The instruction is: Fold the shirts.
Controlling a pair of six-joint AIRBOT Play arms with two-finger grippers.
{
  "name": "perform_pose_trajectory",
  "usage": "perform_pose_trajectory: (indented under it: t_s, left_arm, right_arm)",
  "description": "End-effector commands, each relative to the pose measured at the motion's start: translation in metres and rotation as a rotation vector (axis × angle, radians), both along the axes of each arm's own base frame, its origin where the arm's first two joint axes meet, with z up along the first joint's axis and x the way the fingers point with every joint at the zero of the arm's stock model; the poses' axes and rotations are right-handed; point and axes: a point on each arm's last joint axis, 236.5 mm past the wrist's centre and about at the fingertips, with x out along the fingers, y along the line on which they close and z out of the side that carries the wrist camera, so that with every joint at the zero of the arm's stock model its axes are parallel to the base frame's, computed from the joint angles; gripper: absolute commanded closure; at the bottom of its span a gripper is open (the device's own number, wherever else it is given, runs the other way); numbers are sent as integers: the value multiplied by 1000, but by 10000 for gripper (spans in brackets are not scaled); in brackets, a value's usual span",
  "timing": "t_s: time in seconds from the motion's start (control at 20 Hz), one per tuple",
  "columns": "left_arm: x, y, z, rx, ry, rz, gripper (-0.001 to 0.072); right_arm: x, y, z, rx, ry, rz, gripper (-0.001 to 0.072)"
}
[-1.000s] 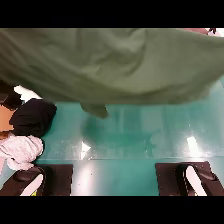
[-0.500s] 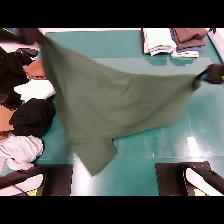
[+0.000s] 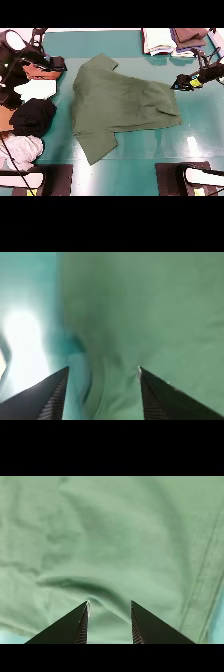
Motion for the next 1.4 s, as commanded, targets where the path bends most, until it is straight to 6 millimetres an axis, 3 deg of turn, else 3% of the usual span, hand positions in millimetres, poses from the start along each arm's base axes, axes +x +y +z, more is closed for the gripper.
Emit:
perform_pose_trajectory:
  t_s: [0.0, 0.1, 0.15, 0.2, 0.4, 0.5, 0.6, 0.8, 1.0, 1.15, 1.25, 1.35]
  left_arm:
    - [-40, 34, -3, 3, 96, 52, 190]
    - [-80, 39, -29, 0, 178, 66, 190]
    - [-102, 37, -49, -12, 223, 71, 189]
    - [-123, 29, -69, -49, 260, 78, 189]
    - [-207, -9, -144, -228, 419, 118, 190]
    - [-233, -22, -167, -292, 477, 128, 190]
    - [-242, -37, -179, -365, 492, 122, 190]
    - [-252, -43, -196, -393, 510, 151, 190]
    - [-248, -74, -199, -362, 444, 78, 194]
    - [-232, -75, -189, -362, 398, 102, 660]
    - [-218, -72, -171, -333, 359, 74, 685]
    - [-201, -71, -146, -304, 305, 32, 686]
  right_arm:
    - [-15, 4, 21, 96, -36, 16, 402]
    - [-34, 6, 25, 124, -56, 0, 399]
    - [-41, 8, 25, 133, -61, -8, 358]
    - [-48, 11, 23, 140, -67, -15, 324]
    - [-66, 24, 13, 182, -52, -29, 324]
    - [-68, 28, 13, 200, -48, -30, 325]
    - [-68, 28, 13, 200, -48, -30, 326]
    - [-68, 27, 13, 199, -48, -31, 327]
    - [-68, 27, 12, 199, -46, -35, 327]
    - [-73, 17, 9, 195, -26, -53, 326]
    - [-85, 0, -2, 205, 27, -107, 327]
    - [-112, -39, -33, 131, 97, -216, 328]
